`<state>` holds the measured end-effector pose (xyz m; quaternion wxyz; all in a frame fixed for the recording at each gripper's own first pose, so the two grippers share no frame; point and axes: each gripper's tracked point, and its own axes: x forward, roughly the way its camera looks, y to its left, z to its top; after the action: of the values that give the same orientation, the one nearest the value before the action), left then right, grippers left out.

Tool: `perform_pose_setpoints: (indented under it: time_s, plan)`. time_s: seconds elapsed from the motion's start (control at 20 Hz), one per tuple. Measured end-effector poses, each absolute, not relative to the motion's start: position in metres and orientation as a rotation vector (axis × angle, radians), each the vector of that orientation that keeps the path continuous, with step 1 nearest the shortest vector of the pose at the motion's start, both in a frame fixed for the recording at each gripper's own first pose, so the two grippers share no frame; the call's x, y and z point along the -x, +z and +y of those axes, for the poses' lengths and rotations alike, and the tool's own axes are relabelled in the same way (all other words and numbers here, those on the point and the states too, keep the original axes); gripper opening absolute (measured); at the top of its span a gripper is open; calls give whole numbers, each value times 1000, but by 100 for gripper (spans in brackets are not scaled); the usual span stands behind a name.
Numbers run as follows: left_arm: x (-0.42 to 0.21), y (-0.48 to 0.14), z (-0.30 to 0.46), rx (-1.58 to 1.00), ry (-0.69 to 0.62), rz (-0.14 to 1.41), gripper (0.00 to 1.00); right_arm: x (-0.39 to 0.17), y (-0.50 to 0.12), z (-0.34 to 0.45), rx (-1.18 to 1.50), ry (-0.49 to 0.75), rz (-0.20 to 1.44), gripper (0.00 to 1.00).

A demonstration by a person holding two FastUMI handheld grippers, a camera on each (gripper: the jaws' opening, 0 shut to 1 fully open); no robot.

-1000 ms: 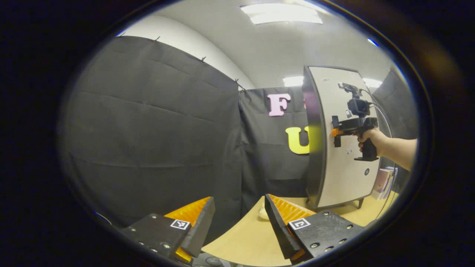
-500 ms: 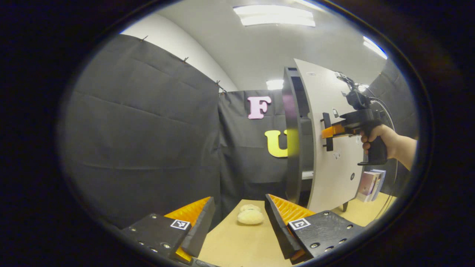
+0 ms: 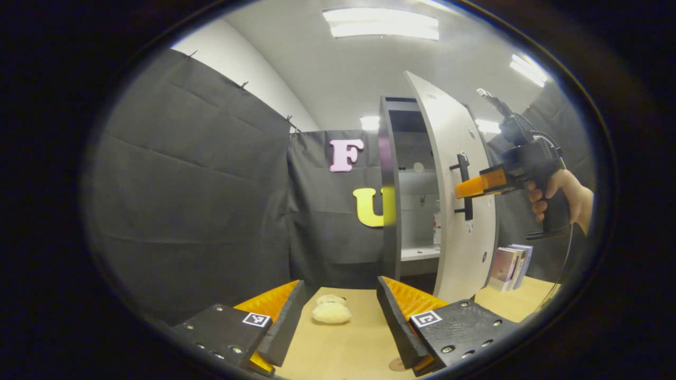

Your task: Open the cabinet door with the right hand, grasp the bottle in the cabinet with the left hand and place it on the coaster, then close the cabinet door with the right hand.

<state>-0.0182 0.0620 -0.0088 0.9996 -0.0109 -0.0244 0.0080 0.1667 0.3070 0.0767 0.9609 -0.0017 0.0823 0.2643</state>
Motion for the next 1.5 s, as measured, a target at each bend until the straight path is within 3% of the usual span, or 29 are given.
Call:
perform_pose_setpoints:
  time_s: [0.25,0.3,0.4,0.45,0.5,0.55,0.65,0.75,0.9,1.0,1.05,1.1,1.5]
  plan:
    - [16,-1,28,14,-12,-67,77,-143,84,286,-6,573,168,20]
    - [15,1,19,15,-20,-66,84,-137,86,279,-4,577,170,20]
    - [11,5,0,13,-44,-71,81,-126,86,262,-8,582,167,20]
    - [10,6,-10,12,-57,-73,84,-124,87,253,-16,580,164,20]
    - [8,7,-20,13,-71,-75,81,-120,88,245,-19,577,162,20]
    - [8,7,-29,16,-84,-76,84,-115,89,238,-20,572,160,20]
    - [7,4,-44,23,-109,-69,77,-109,90,222,-15,555,161,20]
    - [5,3,-58,30,-132,-64,84,-103,92,208,-3,534,158,20]
    - [4,4,-74,36,-158,-63,81,-97,93,189,-8,505,162,20]
    - [4,6,-85,37,-174,-64,84,-95,94,178,-13,486,160,20]
    - [2,4,-89,35,-182,-63,77,-94,95,172,-13,474,158,19]
    - [2,5,-93,33,-191,-61,81,-93,95,165,-10,459,156,19]
    - [5,4,-140,37,-235,-47,81,-91,88,116,33,349,147,19]
